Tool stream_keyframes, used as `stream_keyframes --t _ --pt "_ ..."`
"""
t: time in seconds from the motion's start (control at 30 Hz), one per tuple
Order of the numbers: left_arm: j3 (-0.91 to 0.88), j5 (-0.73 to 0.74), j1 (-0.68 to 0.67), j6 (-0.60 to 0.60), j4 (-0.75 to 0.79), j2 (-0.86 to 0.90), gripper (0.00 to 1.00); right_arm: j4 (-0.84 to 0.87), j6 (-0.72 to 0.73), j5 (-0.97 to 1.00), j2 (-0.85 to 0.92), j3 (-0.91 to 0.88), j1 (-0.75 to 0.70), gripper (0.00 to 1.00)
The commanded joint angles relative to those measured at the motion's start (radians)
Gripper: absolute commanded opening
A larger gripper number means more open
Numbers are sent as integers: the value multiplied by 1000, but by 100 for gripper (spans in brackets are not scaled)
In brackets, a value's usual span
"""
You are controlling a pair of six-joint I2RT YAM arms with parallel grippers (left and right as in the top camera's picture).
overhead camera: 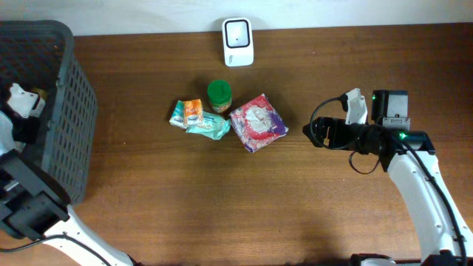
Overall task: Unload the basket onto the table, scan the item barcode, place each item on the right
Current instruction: 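Grasp the white shampoo tube in the basket with the left gripper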
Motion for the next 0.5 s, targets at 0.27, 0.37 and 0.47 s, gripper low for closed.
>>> stream_keyframes --t 0.27,0.37,0.47 --pt "-2 240 2 -116 -99 19 0 4 -11 2 -2 9 5 98" --pt "21 432 3 -116 -94 -119 0 4 -11 2 -2 9 5 98" --pt "35 531 3 -135 -94 -306 0 3 -11 2 -2 9 5 99"
